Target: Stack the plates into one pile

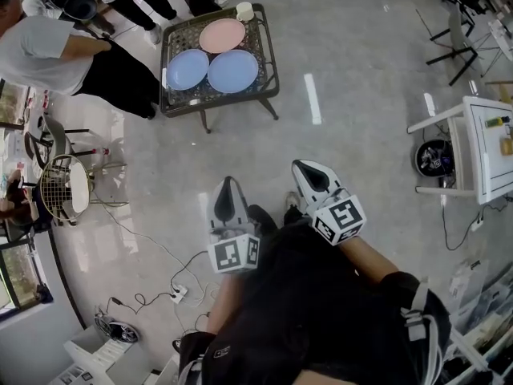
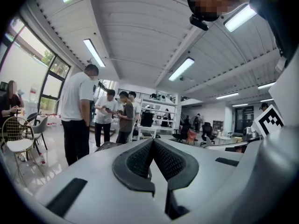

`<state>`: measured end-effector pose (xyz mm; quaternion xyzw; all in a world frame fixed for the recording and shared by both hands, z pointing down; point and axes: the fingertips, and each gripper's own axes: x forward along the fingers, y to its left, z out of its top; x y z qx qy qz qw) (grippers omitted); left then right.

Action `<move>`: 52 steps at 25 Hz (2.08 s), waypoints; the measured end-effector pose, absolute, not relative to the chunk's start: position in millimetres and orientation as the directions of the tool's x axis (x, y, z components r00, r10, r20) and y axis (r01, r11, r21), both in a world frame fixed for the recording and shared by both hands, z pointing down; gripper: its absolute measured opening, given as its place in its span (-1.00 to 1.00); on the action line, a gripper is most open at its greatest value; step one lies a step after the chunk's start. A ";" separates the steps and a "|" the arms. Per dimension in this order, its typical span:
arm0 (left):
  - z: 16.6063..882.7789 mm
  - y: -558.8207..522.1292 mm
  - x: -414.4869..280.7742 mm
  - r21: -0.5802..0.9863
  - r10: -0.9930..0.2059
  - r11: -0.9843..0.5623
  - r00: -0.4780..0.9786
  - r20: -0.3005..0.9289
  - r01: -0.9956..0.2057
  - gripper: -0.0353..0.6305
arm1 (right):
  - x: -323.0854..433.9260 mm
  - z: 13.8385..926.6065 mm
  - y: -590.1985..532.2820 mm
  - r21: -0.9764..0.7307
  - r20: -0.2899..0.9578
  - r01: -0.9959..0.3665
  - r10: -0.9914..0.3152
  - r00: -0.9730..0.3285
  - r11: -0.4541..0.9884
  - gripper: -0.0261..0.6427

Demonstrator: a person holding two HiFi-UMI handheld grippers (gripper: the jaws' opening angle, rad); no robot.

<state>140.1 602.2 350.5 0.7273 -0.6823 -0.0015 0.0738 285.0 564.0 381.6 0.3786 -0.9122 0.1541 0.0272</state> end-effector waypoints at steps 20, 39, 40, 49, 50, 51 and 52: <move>371.0 498.2 116.2 0.115 -0.993 -0.003 0.017 0.117 -0.993 -0.85 | 261.5 395.0 464.8 -0.264 0.188 -0.668 -0.642 -0.743 0.696 -0.89; 377.8 306.4 19.6 0.142 -0.984 -0.011 0.036 0.174 -0.990 -0.85 | 166.4 390.9 277.9 -0.238 0.259 -0.696 -0.646 -0.718 0.678 -0.89; 380.0 297.7 14.0 0.143 -0.982 -0.011 0.037 0.183 -0.990 -0.85 | 160.7 392.3 268.9 -0.237 0.267 -0.698 -0.646 -0.716 0.676 -0.90; 406.9 236.0 -32.2 0.167 -0.966 -0.030 0.071 0.248 -0.986 -0.85 | 114.8 417.8 199.9 -0.235 0.345 -0.724 -0.640 -0.686 0.649 -0.89; 409.8 232.1 -37.0 0.166 -0.965 -0.030 0.073 0.254 -0.986 -0.85 | 111.5 419.8 194.5 -0.228 0.351 -0.727 -0.642 -0.682 0.648 -0.89; 412.6 227.5 -41.7 0.163 -0.963 -0.030 0.072 0.259 -0.986 -0.85 | 108.6 422.4 188.9 -0.222 0.356 -0.730 -0.643 -0.678 0.647 -0.89; 415.7 222.5 -46.2 0.158 -0.962 -0.030 0.071 0.264 -0.987 -0.85 | 106.2 425.5 183.0 -0.217 0.361 -0.733 -0.644 -0.674 0.645 -0.89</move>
